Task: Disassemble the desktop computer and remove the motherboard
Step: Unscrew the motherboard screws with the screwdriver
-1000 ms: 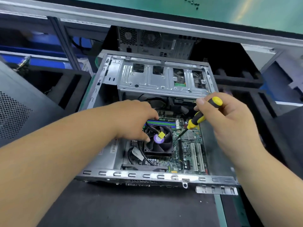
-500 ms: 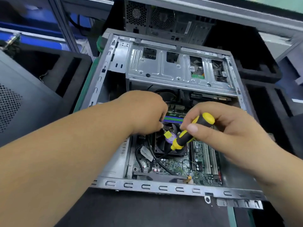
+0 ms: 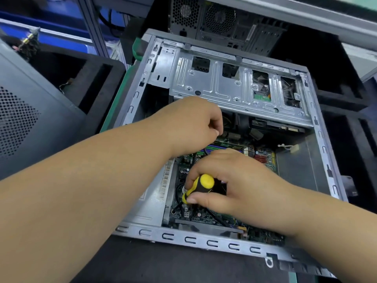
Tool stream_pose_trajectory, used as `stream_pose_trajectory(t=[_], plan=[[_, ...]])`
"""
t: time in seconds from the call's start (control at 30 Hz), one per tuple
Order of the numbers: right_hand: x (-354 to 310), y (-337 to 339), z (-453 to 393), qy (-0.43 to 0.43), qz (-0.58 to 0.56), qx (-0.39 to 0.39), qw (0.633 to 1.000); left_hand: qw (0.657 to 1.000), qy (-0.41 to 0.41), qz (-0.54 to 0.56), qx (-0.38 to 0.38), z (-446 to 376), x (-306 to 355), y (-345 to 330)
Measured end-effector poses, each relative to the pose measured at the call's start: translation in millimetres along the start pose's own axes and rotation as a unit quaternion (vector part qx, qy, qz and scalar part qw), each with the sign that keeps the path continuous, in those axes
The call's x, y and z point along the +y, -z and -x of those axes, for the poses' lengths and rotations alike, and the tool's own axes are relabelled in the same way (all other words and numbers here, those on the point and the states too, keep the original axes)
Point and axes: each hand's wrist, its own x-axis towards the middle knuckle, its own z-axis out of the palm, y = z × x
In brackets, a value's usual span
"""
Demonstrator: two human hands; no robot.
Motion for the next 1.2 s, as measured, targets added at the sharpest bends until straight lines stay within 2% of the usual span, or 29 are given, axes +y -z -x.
stream_pose_trajectory(t=[0.17, 0.57, 0.83, 1.03, 1.2], plan=[[-1, -8, -6, -0.002, 0.024, -0.020, 1.000, 1.000, 0.012, -0.002, 0.000, 1, 1, 0], [-1, -7, -5, 0.002, 0.030, -0.011, 0.999, 1.000, 0.022, -0.005, -0.001, 1, 2, -1], [-10, -4, -9, 0.023, 0.110, -0.059, 0.992, 1.000, 0.022, -0.005, -0.001, 0, 1, -1], [-14, 0, -16, 0.004, 0.039, -0.095, 0.995, 1.000, 0.025, 0.011, -0.003, -1, 1, -1], [-16, -6, -16, 0.036, 0.052, -0.090, 0.994, 0.999, 0.025, 0.021, -0.011, 0, 2, 0]])
